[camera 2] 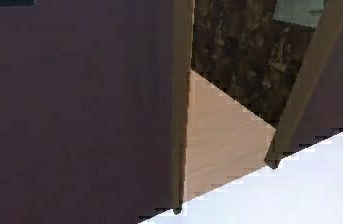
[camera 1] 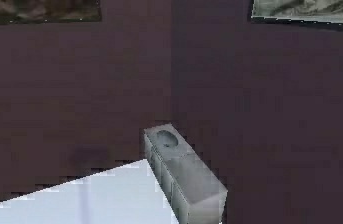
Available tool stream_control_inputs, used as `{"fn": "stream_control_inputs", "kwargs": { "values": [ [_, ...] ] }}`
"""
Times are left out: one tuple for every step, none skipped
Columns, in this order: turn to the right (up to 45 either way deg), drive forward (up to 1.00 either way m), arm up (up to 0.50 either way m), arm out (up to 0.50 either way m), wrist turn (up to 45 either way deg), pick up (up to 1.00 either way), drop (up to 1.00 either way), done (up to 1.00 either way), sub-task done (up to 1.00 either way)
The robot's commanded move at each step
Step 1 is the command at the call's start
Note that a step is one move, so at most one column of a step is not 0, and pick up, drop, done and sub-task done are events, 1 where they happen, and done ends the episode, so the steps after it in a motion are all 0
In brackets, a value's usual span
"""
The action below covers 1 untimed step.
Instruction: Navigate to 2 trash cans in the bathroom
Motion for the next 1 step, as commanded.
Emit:
{"fn": "stream_control_inputs", "kwargs": {
  "values": [
    [0.0,0.0,0.0,0.0,0.0,0.0,0.0,1.0,0.0]
  ]
}}
